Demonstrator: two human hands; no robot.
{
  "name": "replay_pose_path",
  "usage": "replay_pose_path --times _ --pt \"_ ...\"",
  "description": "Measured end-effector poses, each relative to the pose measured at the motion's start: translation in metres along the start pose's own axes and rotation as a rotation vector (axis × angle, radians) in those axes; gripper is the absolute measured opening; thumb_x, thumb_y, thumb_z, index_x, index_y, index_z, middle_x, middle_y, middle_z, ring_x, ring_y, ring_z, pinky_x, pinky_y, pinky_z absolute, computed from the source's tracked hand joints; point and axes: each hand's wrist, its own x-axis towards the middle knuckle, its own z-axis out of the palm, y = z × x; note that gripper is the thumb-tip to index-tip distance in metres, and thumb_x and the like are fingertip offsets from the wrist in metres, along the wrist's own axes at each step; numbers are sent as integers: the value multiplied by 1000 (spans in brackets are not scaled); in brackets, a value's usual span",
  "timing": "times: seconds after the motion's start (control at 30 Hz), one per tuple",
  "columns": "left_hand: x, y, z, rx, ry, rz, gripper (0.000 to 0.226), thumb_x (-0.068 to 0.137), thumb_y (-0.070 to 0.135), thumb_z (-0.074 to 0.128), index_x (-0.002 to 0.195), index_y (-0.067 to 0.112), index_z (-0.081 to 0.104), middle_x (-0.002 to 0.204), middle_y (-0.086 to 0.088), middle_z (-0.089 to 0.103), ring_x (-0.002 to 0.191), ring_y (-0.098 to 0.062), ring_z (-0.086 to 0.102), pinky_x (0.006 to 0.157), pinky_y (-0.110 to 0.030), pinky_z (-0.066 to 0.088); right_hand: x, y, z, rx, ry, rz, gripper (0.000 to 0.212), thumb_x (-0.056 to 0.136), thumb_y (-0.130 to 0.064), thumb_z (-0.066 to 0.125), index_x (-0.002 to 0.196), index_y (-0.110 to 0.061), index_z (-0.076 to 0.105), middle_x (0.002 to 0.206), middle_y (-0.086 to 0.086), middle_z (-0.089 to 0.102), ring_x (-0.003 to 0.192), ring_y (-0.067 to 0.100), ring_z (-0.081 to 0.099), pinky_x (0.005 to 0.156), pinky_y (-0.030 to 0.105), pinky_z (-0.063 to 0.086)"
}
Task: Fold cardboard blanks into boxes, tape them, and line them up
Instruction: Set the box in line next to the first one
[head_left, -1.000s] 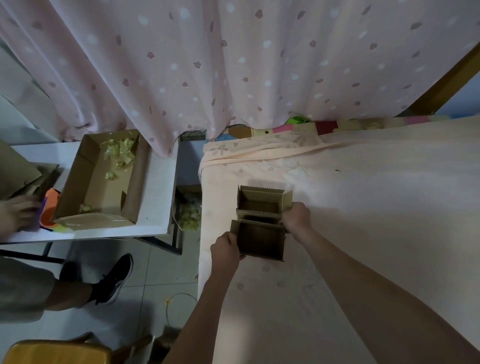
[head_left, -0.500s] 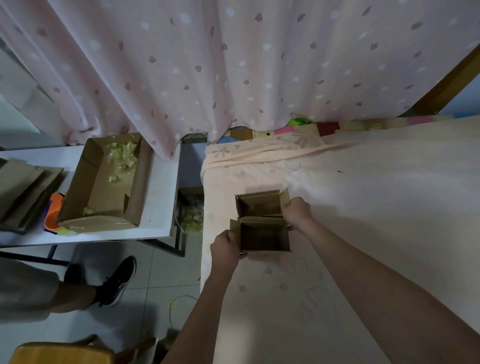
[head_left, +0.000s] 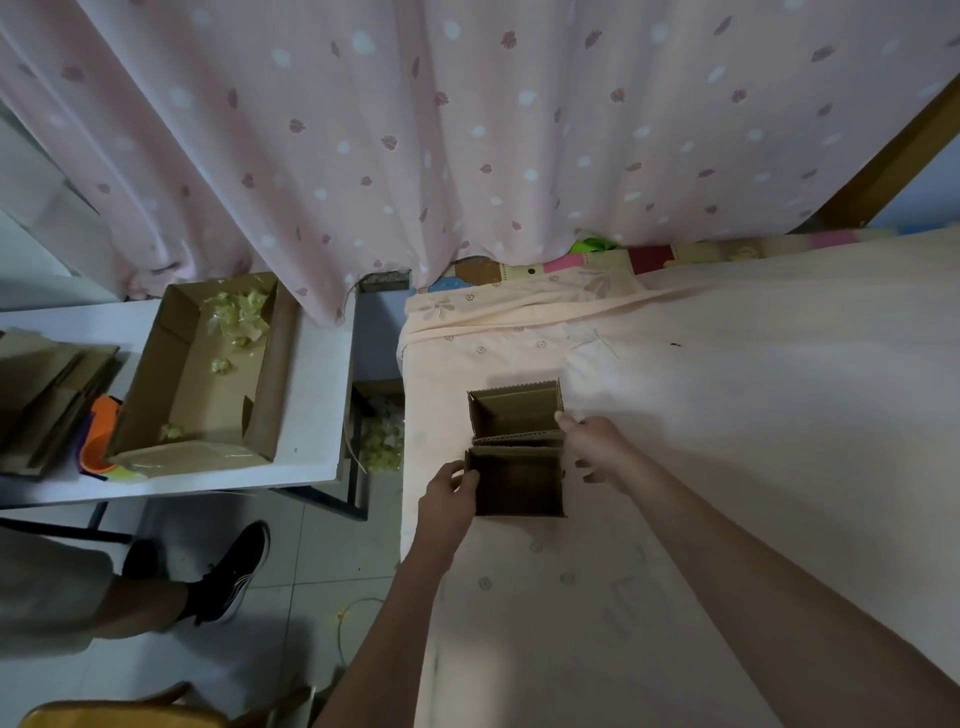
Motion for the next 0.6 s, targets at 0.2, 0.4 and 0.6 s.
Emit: replay_pose_path --times 0.2,0.4,0.6 --pt "-3 4 4 -42 11 11 31 103 35 41 127 27 59 114 0 62 108 -23 58 97 -45 53 -34 43 11 182 -126 -20 40 101 -48 52 123 -15 62 121 8 63 107 28 62 94 45 55" --pt "-10 8 7 -51 25 30 28 102 28 40 118 31 63 103 2 64 98 -23 62 91 -48 56 -36 46 12 84 46 -190 23 103 -30 54 98 -16 72 98 10 66 91 26 63 87 46 56" --pt "-15 3 10 -73 22 20 26 103 34 44 123 30 61 104 2 64 100 -20 63 92 -44 56 -36 45 11 74 62 -140 19 101 -34 57 90 -26 71 96 8 69 93 28 66 91 49 57"
